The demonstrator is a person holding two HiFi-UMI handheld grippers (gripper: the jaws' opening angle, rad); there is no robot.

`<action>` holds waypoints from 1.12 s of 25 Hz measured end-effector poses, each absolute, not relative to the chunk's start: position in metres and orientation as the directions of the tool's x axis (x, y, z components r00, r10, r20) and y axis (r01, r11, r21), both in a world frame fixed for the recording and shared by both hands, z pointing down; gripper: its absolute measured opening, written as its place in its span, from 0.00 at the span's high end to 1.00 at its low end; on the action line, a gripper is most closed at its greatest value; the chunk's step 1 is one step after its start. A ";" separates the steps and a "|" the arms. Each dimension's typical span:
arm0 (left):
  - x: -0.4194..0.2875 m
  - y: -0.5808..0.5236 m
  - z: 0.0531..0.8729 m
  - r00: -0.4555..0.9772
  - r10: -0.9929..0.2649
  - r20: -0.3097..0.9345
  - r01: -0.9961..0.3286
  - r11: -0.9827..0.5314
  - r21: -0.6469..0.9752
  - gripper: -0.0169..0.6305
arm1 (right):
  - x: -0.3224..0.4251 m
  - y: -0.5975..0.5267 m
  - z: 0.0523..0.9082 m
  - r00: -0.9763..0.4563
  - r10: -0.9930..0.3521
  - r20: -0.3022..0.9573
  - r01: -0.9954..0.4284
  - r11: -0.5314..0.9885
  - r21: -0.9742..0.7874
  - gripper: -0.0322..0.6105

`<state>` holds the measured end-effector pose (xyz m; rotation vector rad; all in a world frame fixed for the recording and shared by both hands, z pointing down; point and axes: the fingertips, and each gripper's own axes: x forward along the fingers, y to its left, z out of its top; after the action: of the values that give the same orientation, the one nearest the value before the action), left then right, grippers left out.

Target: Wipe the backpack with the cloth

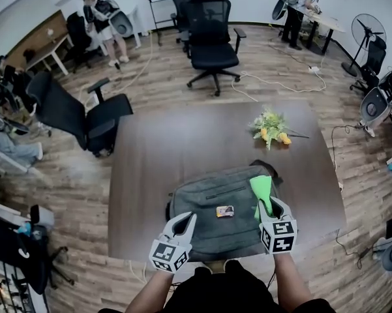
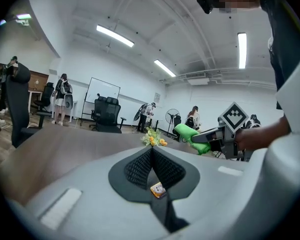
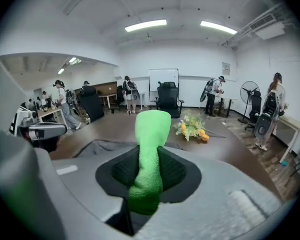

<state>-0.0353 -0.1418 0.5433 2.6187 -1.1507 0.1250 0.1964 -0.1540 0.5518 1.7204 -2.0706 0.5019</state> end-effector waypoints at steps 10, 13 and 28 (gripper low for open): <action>-0.066 -0.165 0.460 0.588 -0.807 0.061 -0.809 -0.588 0.016 0.94 | 0.167 -0.175 0.477 -0.272 -0.921 0.280 -0.961 0.274 -0.034 0.80; -0.070 -0.170 0.443 0.571 -0.820 0.020 -0.820 -0.571 0.040 0.94 | 0.163 -0.180 0.457 -0.291 -0.931 0.220 -0.955 0.296 -0.012 0.80; -0.058 -0.174 0.421 0.565 -0.825 -0.018 -0.824 -0.566 0.017 0.94 | 0.150 -0.188 0.423 -0.344 -0.931 0.121 -0.935 0.351 0.042 0.81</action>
<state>-0.0578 -0.1744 0.4215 2.7732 -1.4609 -0.0370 0.1497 -0.1884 0.4234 1.7214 -2.4784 0.0525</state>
